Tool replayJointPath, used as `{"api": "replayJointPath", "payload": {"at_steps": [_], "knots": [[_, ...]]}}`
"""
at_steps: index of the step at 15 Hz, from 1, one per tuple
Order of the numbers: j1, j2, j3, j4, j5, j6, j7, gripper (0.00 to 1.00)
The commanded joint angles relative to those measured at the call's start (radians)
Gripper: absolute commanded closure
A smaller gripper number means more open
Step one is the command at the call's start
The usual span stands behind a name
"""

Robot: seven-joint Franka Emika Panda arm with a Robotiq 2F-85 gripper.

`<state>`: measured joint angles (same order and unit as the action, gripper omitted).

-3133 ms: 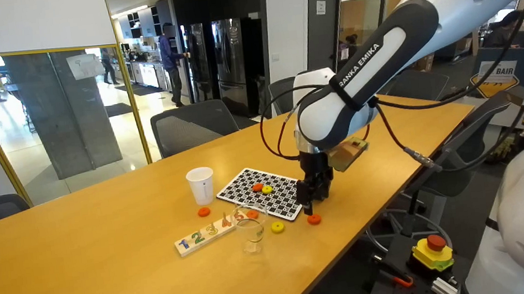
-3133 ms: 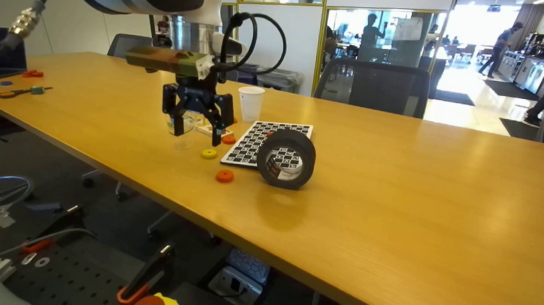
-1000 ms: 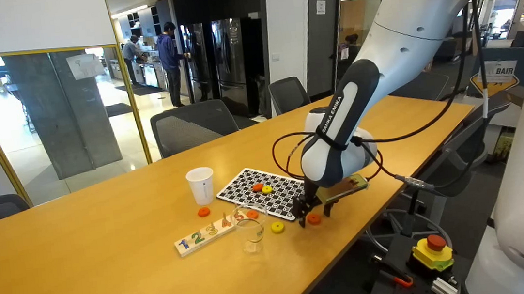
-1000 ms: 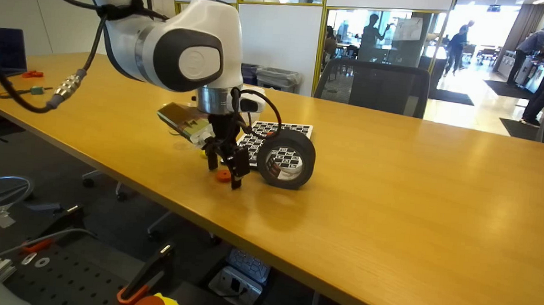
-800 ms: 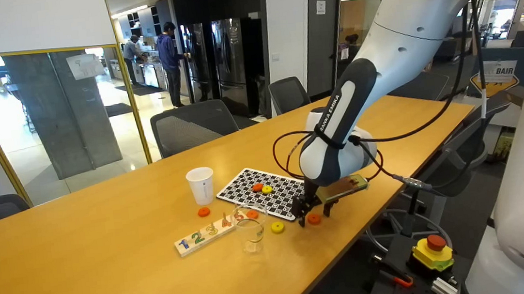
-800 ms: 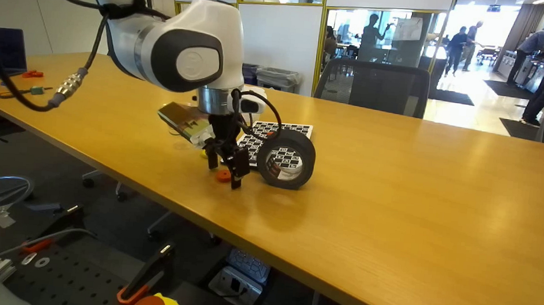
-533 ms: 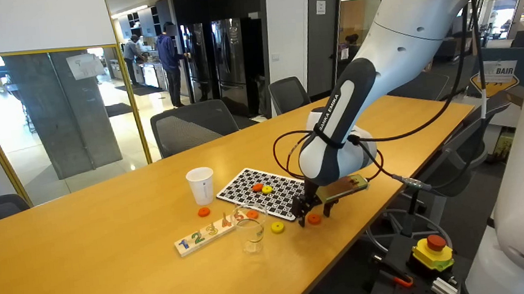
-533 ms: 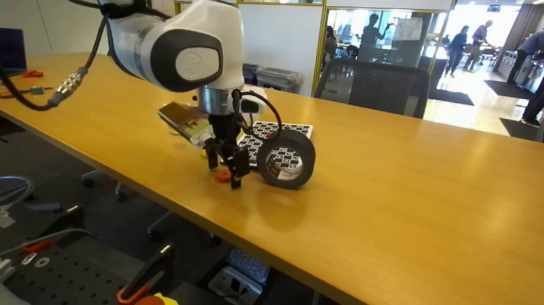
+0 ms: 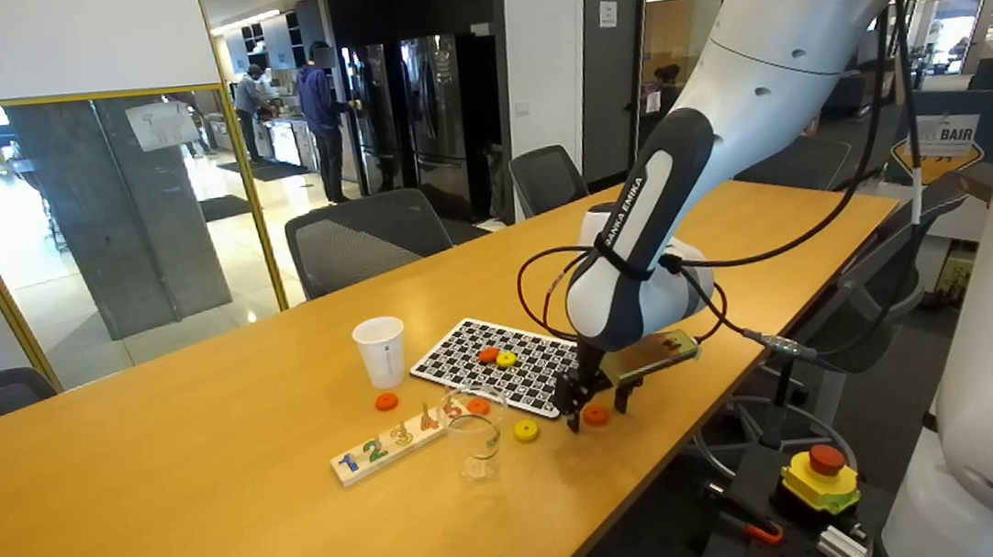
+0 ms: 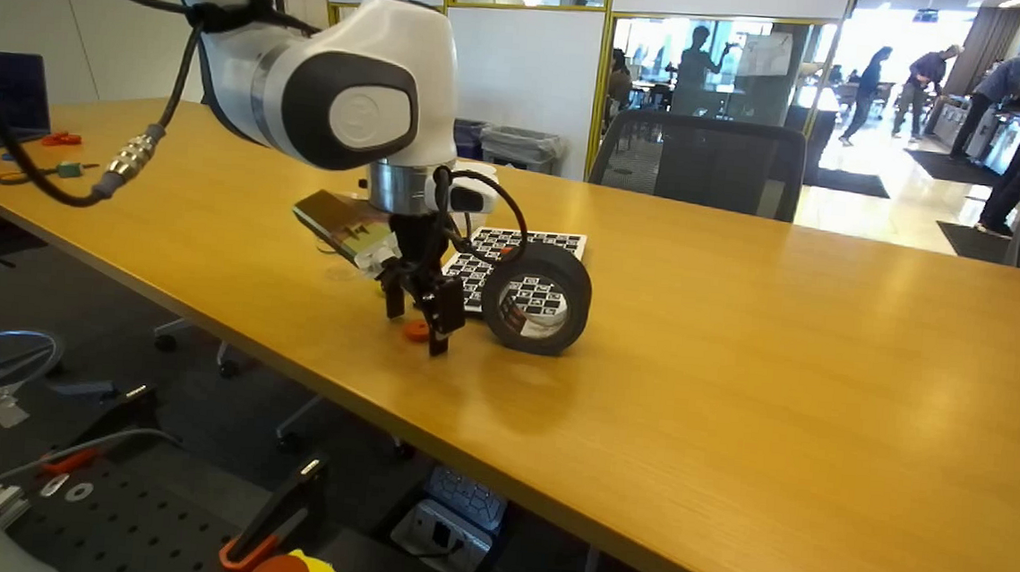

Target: Pick up the orange objects from the table and put them in the colorless cup, then pick up the yellow objects and put them in the white cup

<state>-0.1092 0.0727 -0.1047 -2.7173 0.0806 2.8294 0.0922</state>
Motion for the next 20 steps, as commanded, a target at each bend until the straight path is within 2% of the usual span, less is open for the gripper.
{"api": "replayJointPath", "payload": {"at_steps": [1, 10, 20], "knots": [[0.006, -0.036, -0.007, 0.000, -0.032, -0.042, 0.015, 0.00], [0.004, -0.040, -0.013, 0.021, -0.089, -0.073, 0.030, 0.00], [0.003, -0.028, -0.011, 0.042, -0.083, -0.092, 0.019, 0.00]]}}
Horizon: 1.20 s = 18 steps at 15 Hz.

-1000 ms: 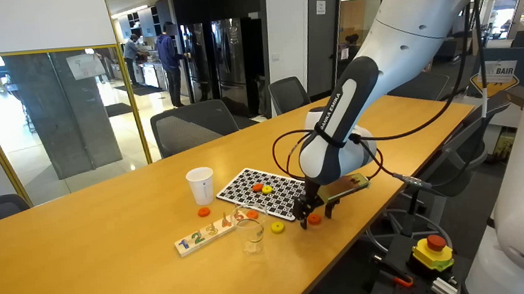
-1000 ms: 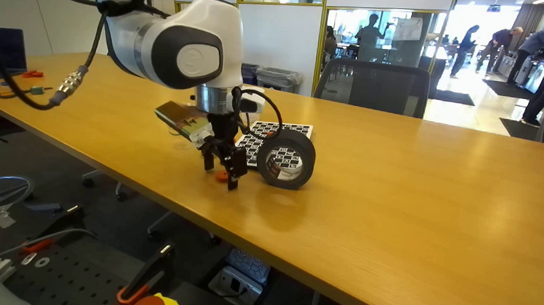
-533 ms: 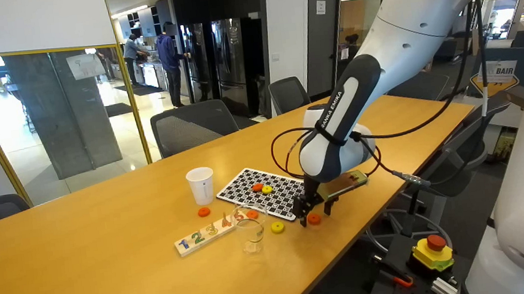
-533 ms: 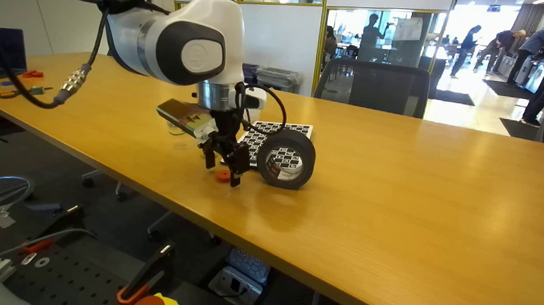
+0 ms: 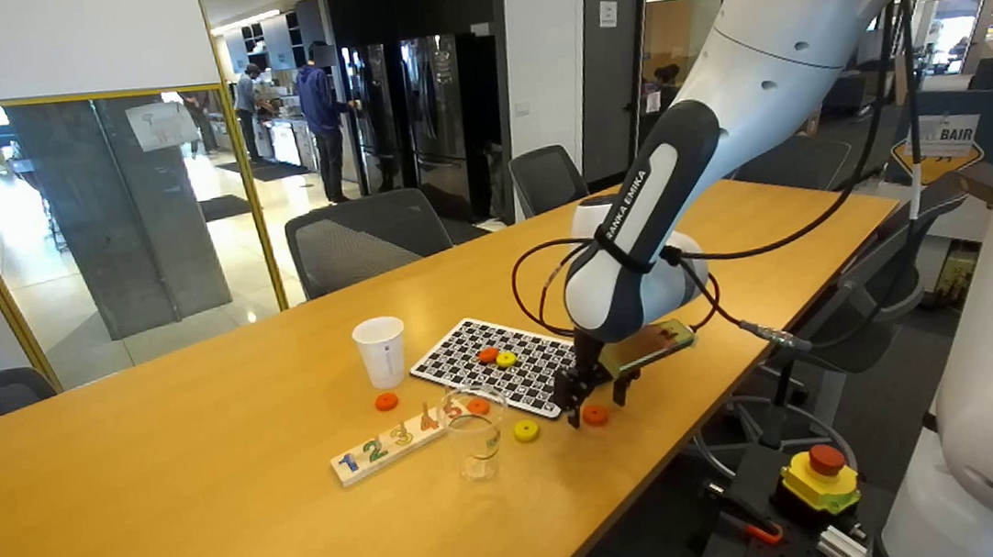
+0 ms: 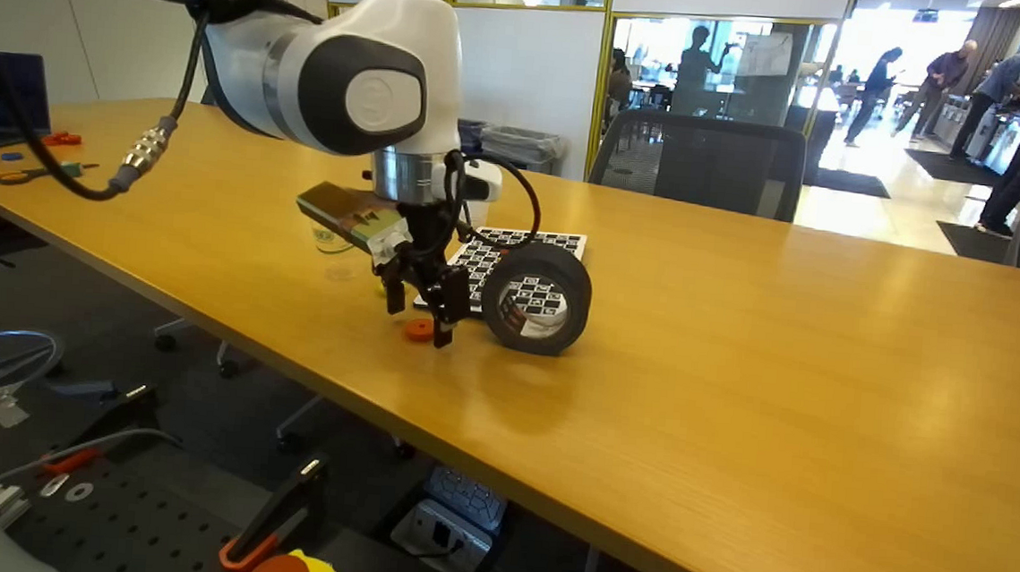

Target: Pick up the orange objects from the table and put them in the colorless cup, then pick up the yellow objects and put them in the white cup

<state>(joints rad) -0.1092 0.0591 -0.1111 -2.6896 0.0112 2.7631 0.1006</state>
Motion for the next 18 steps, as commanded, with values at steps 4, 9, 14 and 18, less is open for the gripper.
{"api": "replayJointPath", "payload": {"at_steps": [4, 9, 14, 18], "knots": [[0.004, -0.010, -0.006, 0.021, -0.024, -0.031, 0.018, 0.32], [0.005, -0.010, -0.005, 0.022, -0.027, -0.037, 0.021, 0.71], [0.012, -0.044, 0.000, 0.026, -0.052, -0.058, 0.007, 0.77], [0.040, -0.130, 0.021, 0.050, -0.223, -0.116, 0.062, 0.77]]}}
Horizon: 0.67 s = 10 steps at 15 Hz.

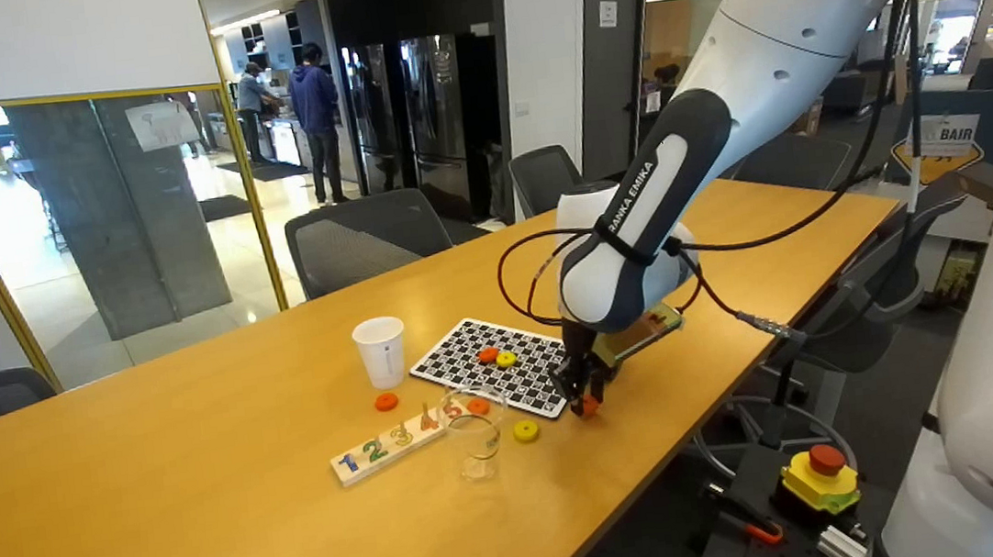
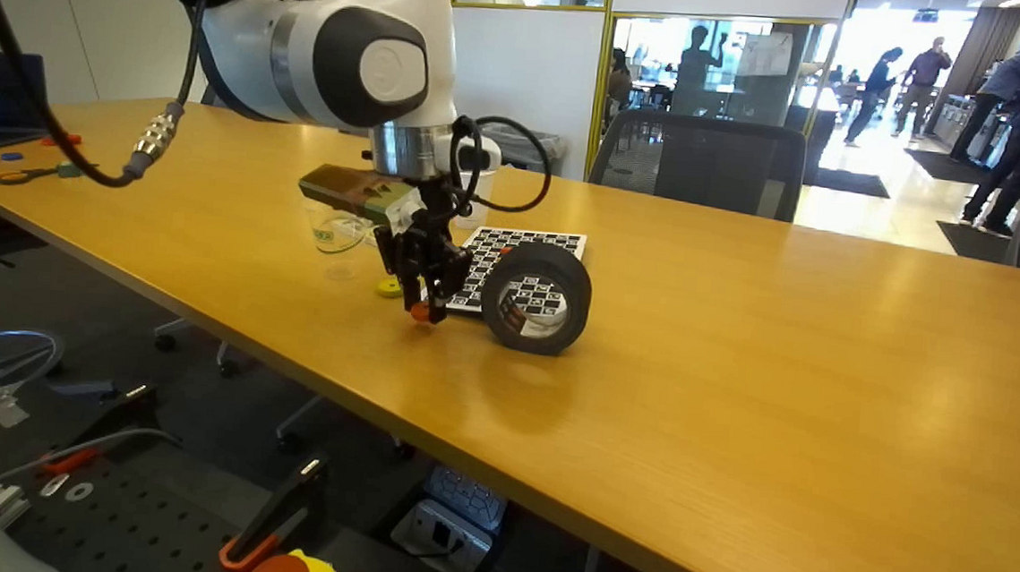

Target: Pick up the orange objects from the table and put them in the colorless cup, then pick up the yellow objects and put them in the white cup

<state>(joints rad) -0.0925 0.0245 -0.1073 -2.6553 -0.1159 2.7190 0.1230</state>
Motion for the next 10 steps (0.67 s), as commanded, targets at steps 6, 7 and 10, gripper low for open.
{"api": "replayJointPath", "payload": {"at_steps": [6, 7, 10], "knots": [[0.074, -0.166, 0.105, 0.107, -0.109, -0.130, -0.062, 0.77], [0.085, -0.170, 0.117, 0.119, -0.105, -0.131, -0.084, 0.77], [0.116, -0.166, 0.139, 0.142, -0.090, -0.117, -0.153, 0.77]]}}
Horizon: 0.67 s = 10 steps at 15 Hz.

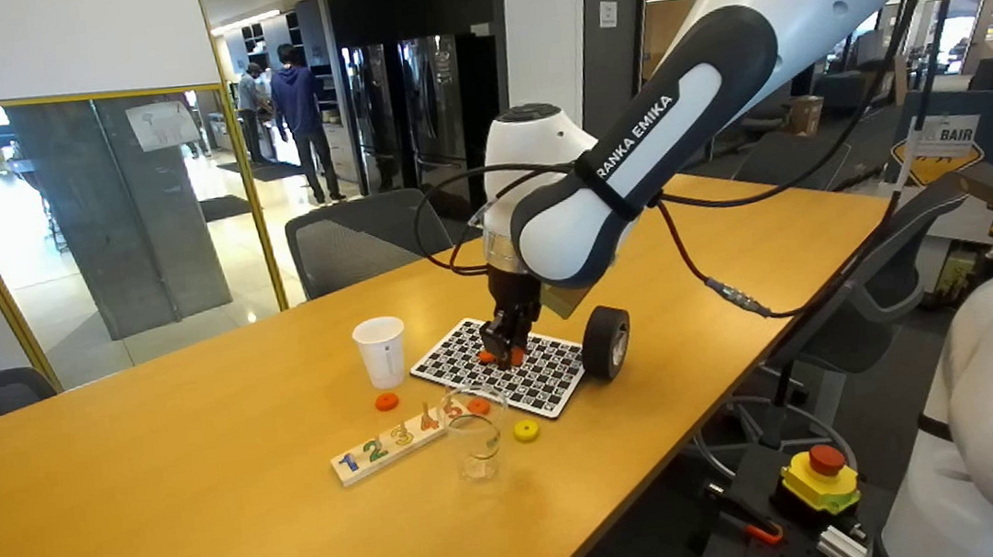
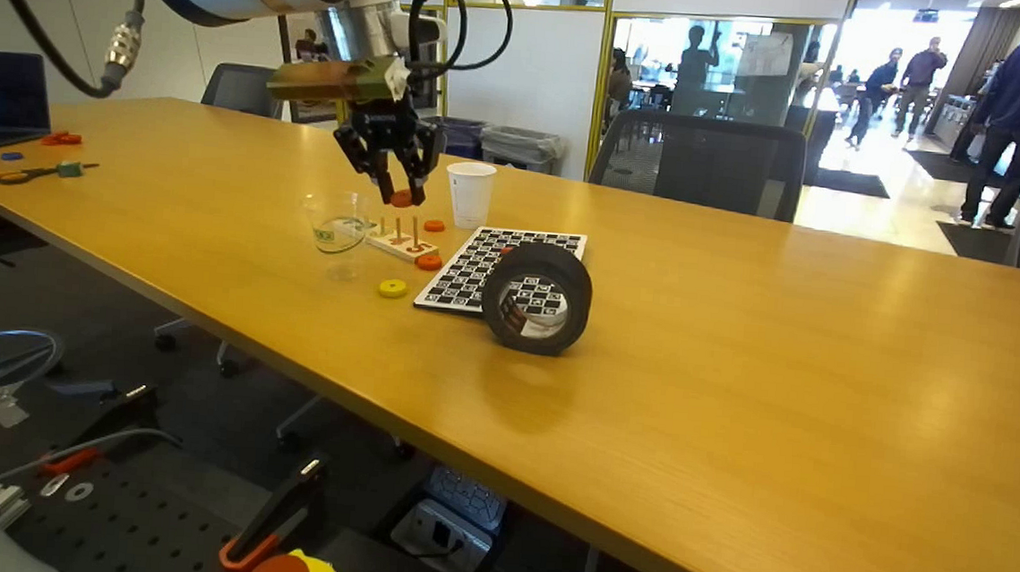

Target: Pick up the orange objects from the table and put them in the colorless cup, then pick up the yellow objects and put them in the white cup

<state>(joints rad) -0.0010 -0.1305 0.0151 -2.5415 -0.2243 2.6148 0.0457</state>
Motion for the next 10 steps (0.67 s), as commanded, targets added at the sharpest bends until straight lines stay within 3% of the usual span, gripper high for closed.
{"api": "replayJointPath", "payload": {"at_steps": [1, 10], "knots": [[0.035, -0.006, 0.020, 0.035, 0.029, -0.014, -0.105, 0.77], [0.117, 0.015, 0.016, 0.046, 0.215, -0.012, -0.439, 0.77]]}}
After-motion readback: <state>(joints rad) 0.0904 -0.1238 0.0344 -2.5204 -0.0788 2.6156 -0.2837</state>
